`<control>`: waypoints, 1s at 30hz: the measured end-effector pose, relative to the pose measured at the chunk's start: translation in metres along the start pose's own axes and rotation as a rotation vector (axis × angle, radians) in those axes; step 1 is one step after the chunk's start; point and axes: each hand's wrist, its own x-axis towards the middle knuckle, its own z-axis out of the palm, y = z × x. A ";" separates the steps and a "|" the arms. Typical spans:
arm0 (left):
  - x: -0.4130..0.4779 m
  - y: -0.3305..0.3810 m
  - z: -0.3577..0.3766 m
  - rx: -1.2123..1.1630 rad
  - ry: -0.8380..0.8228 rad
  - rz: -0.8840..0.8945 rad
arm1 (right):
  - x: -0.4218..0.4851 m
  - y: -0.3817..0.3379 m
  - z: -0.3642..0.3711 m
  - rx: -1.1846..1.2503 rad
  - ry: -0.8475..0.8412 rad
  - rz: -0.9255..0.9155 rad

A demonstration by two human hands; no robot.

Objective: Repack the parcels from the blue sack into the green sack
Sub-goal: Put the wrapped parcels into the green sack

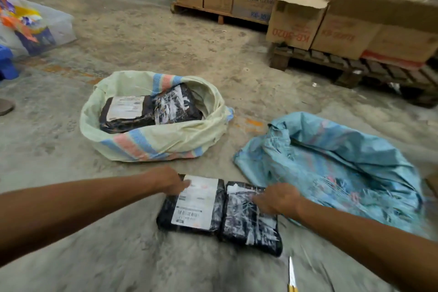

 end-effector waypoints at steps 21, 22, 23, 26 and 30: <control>0.010 0.022 0.059 -1.400 0.106 -0.253 | 0.007 -0.007 0.062 1.323 0.214 0.420; 0.008 0.023 0.059 -1.378 0.159 -0.260 | 0.001 -0.010 0.058 1.304 0.259 0.406; 0.004 0.025 0.056 -1.350 0.210 -0.263 | -0.003 -0.012 0.054 1.269 0.287 0.395; -0.015 0.030 0.044 -1.243 0.327 -0.252 | -0.020 -0.019 0.034 1.172 0.331 0.348; -0.046 0.019 0.002 -1.115 0.451 -0.203 | -0.040 -0.019 -0.009 1.159 0.355 0.308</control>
